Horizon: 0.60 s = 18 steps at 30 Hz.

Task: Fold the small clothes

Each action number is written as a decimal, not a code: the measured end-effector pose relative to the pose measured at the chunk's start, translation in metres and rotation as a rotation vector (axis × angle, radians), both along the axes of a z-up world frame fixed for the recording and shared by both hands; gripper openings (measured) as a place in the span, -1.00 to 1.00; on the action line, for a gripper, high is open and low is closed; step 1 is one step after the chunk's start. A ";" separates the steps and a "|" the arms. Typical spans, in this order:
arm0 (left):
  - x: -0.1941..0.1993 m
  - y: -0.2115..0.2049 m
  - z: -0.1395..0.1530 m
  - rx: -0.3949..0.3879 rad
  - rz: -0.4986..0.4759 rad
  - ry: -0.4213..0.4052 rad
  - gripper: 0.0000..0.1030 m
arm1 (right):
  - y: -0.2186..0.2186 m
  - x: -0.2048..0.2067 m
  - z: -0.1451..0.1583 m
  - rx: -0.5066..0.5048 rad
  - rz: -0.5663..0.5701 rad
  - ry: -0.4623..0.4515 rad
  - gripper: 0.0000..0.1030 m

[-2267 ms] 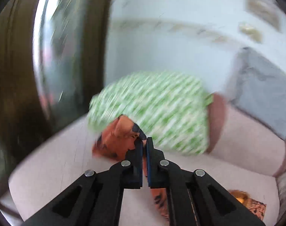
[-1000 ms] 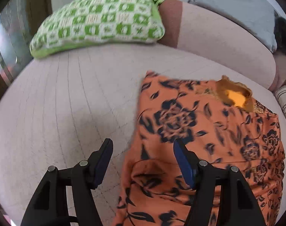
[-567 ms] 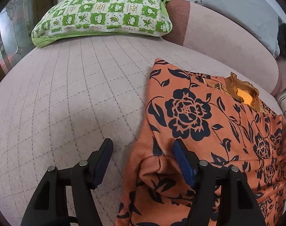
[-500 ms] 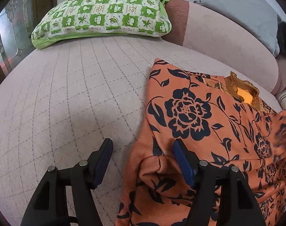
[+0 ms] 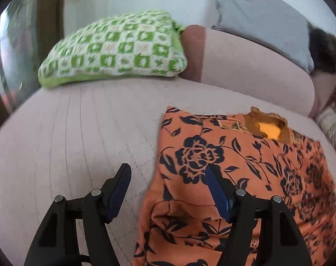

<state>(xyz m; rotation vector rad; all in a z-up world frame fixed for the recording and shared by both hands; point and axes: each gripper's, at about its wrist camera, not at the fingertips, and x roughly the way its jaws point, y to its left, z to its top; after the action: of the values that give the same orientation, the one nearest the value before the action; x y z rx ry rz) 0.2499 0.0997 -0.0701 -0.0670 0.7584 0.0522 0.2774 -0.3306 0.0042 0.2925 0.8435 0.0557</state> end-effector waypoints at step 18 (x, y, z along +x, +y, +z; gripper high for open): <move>-0.009 0.035 -0.001 -0.080 0.051 0.104 0.46 | -0.039 0.006 -0.031 0.240 -0.002 0.098 0.57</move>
<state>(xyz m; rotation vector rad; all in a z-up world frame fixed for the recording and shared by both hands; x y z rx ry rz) 0.2412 0.1346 -0.0713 -0.1605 0.8632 0.0741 0.2832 -0.3694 -0.0271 0.5250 0.9348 0.1425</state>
